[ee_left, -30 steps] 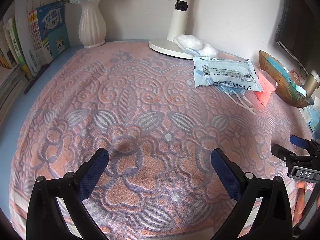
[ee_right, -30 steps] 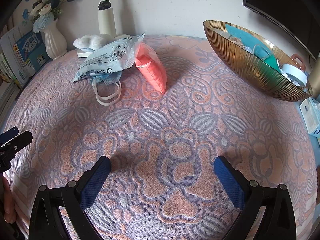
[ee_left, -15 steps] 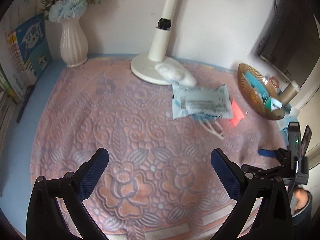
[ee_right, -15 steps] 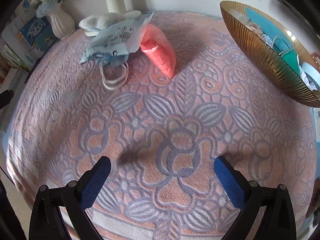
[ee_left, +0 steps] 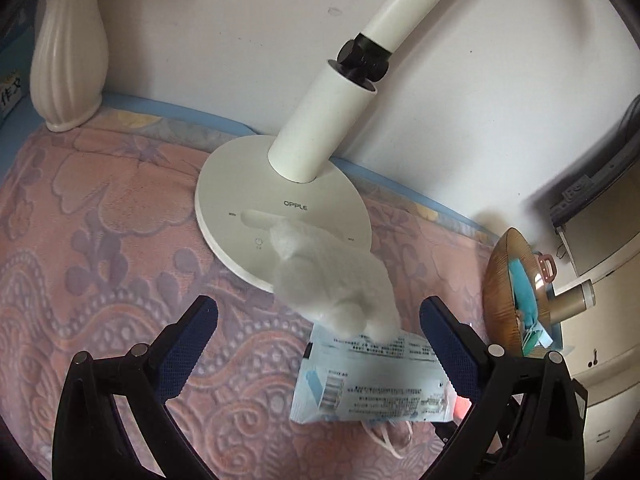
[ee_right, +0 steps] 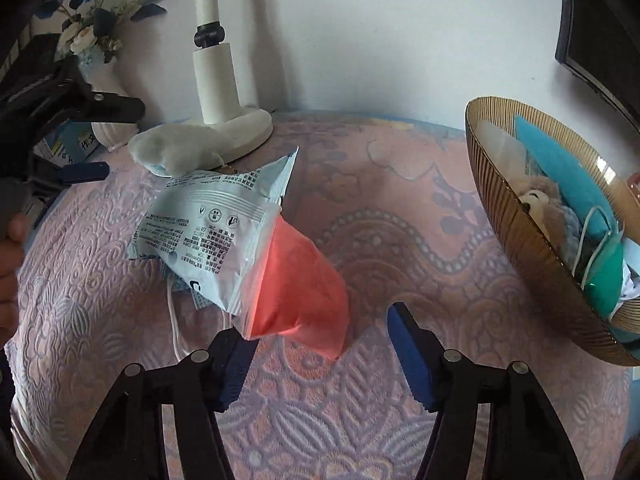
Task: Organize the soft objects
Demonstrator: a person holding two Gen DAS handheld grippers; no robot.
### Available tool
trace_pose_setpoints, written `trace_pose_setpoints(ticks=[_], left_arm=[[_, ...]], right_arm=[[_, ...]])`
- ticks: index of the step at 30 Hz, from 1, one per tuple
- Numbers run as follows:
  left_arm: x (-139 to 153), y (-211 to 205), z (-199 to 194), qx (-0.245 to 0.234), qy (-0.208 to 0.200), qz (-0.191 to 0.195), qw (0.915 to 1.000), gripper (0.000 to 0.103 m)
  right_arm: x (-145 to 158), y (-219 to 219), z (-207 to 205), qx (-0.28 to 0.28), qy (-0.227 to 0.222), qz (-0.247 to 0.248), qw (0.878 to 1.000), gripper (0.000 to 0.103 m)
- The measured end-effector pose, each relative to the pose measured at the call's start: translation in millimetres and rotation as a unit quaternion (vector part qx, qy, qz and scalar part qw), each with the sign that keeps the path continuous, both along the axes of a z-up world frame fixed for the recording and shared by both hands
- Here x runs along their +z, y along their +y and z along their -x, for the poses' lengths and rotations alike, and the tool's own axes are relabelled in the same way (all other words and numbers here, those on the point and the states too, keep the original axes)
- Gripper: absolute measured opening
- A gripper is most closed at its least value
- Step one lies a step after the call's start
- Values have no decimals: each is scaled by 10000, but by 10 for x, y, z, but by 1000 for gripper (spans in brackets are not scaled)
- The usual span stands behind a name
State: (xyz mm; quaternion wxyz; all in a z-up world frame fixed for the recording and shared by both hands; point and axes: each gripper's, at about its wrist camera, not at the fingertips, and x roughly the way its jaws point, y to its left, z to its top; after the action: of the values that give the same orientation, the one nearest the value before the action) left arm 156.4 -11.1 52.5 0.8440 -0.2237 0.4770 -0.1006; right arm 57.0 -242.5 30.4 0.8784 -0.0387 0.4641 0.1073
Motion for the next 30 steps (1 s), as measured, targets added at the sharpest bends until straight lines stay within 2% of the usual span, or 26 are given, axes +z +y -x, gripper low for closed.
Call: trace_pose_setpoints(ticks=[2, 4, 5, 6, 8, 10, 12, 15, 20, 22, 25, 28, 30], left_arm=[[-63, -50, -75, 10, -6, 66, 10000, 94], [-110, -113, -132, 39, -7, 66, 10000, 85], [-125, -144, -153, 2, 6, 95, 10000, 74], [-119, -174, -156, 36, -28, 16, 10000, 65], [-91, -222, -131, -62, -164, -14, 9998, 40], [-77, -217, -66, -39, -180, -21, 9998, 38], [-10, -162, 37, -62, -280, -24, 9996, 31], [143, -38, 311, -92, -451, -6, 9989, 31], [491, 334, 982, 45, -890, 190, 9958, 31], [563, 413, 1264, 123, -926, 228, 9954, 31], [498, 417, 1694, 224, -796, 215, 9963, 31], [241, 343, 2044, 247, -742, 187, 9968, 31], [39, 292, 2144, 231, -627, 154, 9976, 32]], right_arm=[[-13, -14, -25, 20, -217, 37, 9998, 59], [-19, -10, -46, -31, -310, 65, 9995, 44], [-30, -8, -61, -77, -311, 90, 9994, 39], [-33, -7, -79, -94, -298, 94, 9995, 26], [-25, 0, -73, -151, -374, 114, 9991, 24], [28, -15, -16, -193, -550, 75, 9983, 24], [95, -60, 50, -167, -664, -50, 9976, 24], [206, -131, 194, -173, -810, -181, 9964, 24], [408, -238, 478, -272, -883, -426, 9948, 24], [515, -290, 646, -286, -951, -587, 9933, 24], [609, -350, 880, -256, -832, -974, 9914, 24], [537, -376, 1055, -45, -384, -1623, 9860, 24], [371, -376, 1145, 41, 47, -2113, 9774, 24]])
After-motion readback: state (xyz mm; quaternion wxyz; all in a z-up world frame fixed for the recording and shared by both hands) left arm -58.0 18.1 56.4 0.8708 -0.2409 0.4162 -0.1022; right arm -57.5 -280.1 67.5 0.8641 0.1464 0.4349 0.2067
